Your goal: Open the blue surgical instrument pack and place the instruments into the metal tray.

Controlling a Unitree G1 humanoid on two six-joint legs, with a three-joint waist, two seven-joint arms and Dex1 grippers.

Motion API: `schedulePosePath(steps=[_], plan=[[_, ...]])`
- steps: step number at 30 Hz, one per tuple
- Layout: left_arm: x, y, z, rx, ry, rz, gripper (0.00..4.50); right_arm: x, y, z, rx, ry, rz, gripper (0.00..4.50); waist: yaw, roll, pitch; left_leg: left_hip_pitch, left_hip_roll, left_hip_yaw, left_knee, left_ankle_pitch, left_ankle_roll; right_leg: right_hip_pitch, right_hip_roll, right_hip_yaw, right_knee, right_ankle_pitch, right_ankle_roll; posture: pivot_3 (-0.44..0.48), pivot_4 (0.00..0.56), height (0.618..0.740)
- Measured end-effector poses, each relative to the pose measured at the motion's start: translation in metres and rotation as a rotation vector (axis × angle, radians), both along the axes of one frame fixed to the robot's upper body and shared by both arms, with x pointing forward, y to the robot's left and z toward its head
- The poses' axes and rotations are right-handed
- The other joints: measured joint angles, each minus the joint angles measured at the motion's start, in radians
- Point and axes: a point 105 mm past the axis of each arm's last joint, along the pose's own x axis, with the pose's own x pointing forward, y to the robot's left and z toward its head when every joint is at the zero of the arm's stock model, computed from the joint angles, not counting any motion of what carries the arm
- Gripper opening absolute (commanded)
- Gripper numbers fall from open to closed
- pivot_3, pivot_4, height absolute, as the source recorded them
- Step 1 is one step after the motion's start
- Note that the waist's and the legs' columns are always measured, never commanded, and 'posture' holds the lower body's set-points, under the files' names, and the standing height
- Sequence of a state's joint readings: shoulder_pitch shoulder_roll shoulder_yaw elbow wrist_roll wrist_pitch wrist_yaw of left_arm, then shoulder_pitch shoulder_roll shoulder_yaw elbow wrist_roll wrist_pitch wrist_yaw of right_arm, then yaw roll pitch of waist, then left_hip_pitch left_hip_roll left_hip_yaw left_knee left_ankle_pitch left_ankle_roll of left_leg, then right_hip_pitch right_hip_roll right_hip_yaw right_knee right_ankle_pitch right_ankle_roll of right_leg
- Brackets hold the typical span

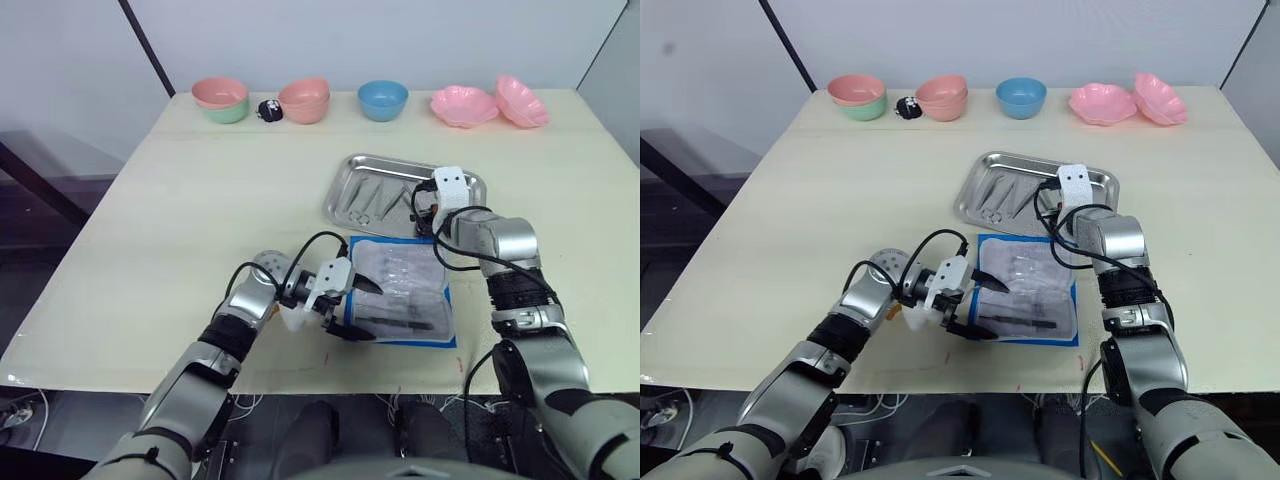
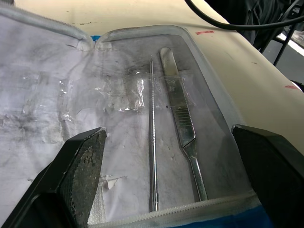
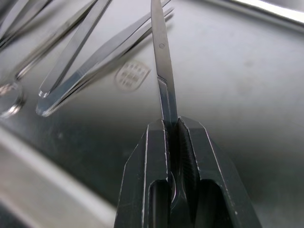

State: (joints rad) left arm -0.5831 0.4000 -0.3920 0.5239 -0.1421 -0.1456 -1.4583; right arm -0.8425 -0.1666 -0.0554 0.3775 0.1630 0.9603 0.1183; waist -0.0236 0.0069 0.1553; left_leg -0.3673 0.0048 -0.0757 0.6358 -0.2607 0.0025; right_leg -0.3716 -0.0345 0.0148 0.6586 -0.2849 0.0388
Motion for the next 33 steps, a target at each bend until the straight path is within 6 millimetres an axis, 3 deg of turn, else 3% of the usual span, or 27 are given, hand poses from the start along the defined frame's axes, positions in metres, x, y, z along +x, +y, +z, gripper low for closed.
schedulePosePath(steps=[8, 17, 20, 21, 26, 28, 33], plan=[[0.0, 0.002, 0.0, 0.003, 0.0, 0.003, 4.5, 0.004, -0.002, -0.001, 0.033, 0.002, -0.044, 0.15, -0.007, 0.0, 0.0, 0.0, 0.0, 0.0, 0.0, 0.001, 0.001, 0.0, 0.0, 0.0, 0.0, 0.0, 0.0, 0.0, 0.15, 0.74], [0.001, 0.002, 0.0, 0.003, -0.001, 0.005, 4.5, 0.003, 0.002, -0.001, 0.049, 0.009, -0.013, 3.14, -0.009, 0.0, 0.0, 0.0, 0.0, 0.0, 0.0, 0.001, 0.002, 0.0, 0.0, 0.0, 0.0, 0.0, 0.0, 0.0, 0.15, 0.74], [0.0, 0.002, 0.0, 0.003, -0.001, 0.005, 4.5, 0.003, 0.003, 0.013, 0.051, -0.065, 0.021, 4.32, -0.009, 0.0, 0.0, -0.001, -0.001, 0.0, 0.0, 0.001, 0.002, 0.0, 0.0, 0.0, 0.0, 0.0, 0.0, 0.0, 0.15, 0.74], [0.0, 0.002, 0.0, 0.003, -0.001, 0.006, 4.5, 0.002, 0.004, 0.031, 0.057, -0.153, 0.051, 4.32, -0.011, 0.0, 0.0, -0.001, -0.001, 0.0, 0.0, 0.001, 0.002, 0.0, -0.001, 0.0, 0.0, 0.0, 0.0, 0.0, 0.15, 0.74], [0.0, 0.003, 0.0, 0.002, -0.001, 0.006, 4.5, -0.01, 0.01, 0.056, 0.141, -0.364, 0.173, 4.32, -0.011, -0.001, 0.0, -0.001, -0.001, -0.001, 0.0, 0.001, 0.002, 0.0, 0.0, 0.0, 0.0, 0.0, 0.0, 0.0, 0.15, 0.74], [0.0, 0.002, 0.0, 0.001, -0.002, 0.003, 4.5, -0.026, 0.012, 0.056, 0.173, -0.463, 0.262, 4.32, -0.01, -0.002, 0.0, -0.002, -0.001, -0.001, 0.0, 0.001, 0.002, 0.0, 0.0, -0.001, -0.001, 0.0, 0.0, 0.0, 0.15, 0.74], [0.0, 0.003, 0.0, 0.001, -0.003, 0.007, 4.5, -0.057, 0.002, 0.035, 0.149, -0.528, 0.358, 4.32, -0.012, -0.003, 0.001, -0.002, -0.001, 0.0, 0.0, 0.001, 0.002, -0.001, -0.001, 0.0, -0.001, 0.0, 0.001, 0.0, 0.15, 0.74]])
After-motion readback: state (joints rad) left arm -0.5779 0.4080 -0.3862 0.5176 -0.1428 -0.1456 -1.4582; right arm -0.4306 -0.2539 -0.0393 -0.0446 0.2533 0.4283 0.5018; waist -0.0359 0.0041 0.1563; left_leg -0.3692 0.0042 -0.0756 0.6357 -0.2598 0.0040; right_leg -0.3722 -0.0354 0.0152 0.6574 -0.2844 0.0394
